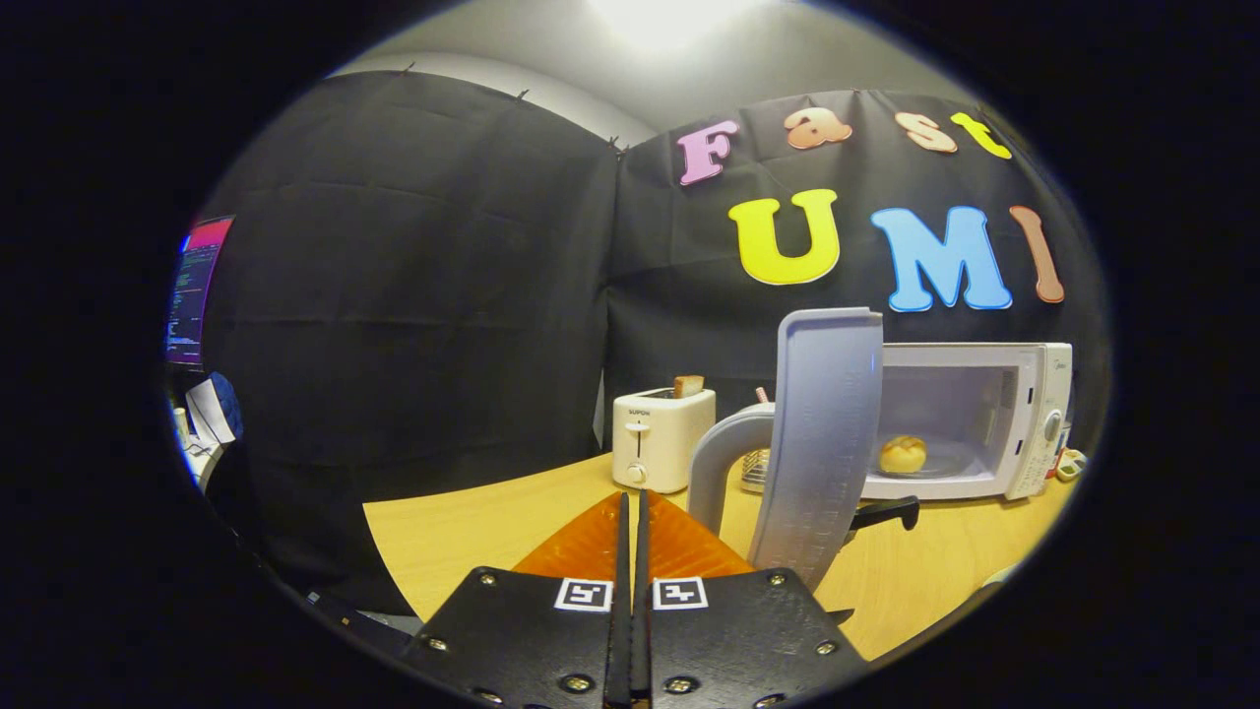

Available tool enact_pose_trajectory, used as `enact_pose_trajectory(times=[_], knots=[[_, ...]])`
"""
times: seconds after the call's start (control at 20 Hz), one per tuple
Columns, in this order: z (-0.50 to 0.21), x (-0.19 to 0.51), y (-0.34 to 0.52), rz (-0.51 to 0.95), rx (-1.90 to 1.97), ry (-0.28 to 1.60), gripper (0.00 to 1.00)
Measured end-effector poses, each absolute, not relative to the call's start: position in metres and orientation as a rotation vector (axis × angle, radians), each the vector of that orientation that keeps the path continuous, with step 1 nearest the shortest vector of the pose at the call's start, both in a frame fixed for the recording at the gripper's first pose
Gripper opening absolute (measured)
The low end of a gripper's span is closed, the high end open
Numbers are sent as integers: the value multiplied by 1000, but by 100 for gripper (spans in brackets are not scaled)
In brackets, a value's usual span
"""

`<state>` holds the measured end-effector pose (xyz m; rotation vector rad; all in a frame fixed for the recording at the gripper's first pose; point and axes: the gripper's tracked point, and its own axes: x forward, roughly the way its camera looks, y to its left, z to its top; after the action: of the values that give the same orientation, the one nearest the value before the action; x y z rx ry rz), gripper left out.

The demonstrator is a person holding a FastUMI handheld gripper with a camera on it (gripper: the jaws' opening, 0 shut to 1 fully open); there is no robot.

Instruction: Open the microwave, put the food inside, and close the microwave door.

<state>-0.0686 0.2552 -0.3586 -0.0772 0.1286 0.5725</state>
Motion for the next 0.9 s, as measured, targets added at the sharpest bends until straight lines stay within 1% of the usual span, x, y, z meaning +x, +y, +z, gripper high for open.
enact_pose_trajectory(times=[0.35,0.6,0.9], knots=[[-343,-48,170,420,-107,114,1],[-345,-18,103,312,-124,150,1],[-352,23,42,215,-132,210,1]])
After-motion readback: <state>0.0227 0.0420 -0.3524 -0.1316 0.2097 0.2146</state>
